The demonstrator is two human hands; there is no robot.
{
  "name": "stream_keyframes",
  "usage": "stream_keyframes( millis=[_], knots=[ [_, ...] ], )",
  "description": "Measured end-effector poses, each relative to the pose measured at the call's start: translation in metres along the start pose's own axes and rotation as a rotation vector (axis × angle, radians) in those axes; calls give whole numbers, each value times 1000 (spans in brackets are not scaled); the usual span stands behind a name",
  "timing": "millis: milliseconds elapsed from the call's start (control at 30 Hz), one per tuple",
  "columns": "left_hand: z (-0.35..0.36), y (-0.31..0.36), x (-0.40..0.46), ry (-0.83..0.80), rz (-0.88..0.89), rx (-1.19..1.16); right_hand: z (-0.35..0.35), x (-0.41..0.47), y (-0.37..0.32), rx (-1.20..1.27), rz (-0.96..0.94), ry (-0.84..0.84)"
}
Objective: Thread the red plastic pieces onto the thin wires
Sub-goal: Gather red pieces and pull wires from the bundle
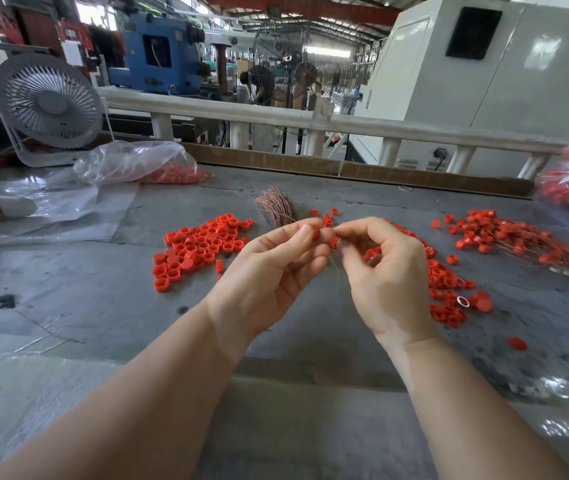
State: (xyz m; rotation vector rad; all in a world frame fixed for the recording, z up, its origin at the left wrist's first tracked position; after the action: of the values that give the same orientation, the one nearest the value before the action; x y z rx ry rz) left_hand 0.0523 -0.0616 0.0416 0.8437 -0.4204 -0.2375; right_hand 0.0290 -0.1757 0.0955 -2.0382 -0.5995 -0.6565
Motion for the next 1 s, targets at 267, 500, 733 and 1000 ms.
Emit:
stream_keyframes(
  millis=[267,500,733,1000],
  knots=[
    [-2,0,-1,46,-1,7,-3,0,2,-7,33,15],
    [-12,6,-4,144,12,242,-2,0,2,-1,52,6],
    [-9,-8,-3,109,-76,177,7,1,3,72,55,-78],
    [-12,-6,-2,128,-70,97,12,2,2,57,36,-139]
  ],
)
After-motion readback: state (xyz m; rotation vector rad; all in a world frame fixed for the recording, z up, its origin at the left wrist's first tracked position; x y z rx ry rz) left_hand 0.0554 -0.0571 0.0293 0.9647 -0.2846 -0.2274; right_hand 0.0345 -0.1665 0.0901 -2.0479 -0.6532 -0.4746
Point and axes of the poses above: each hand's wrist, its own x-axis towards the middle knuckle, its own z-axis out of the palm, y = z × x, the point moved 9 cm from there along x, towards the middle knuckle, and after that the axes turned 13 degrees about -y, right-handed, at the moved point
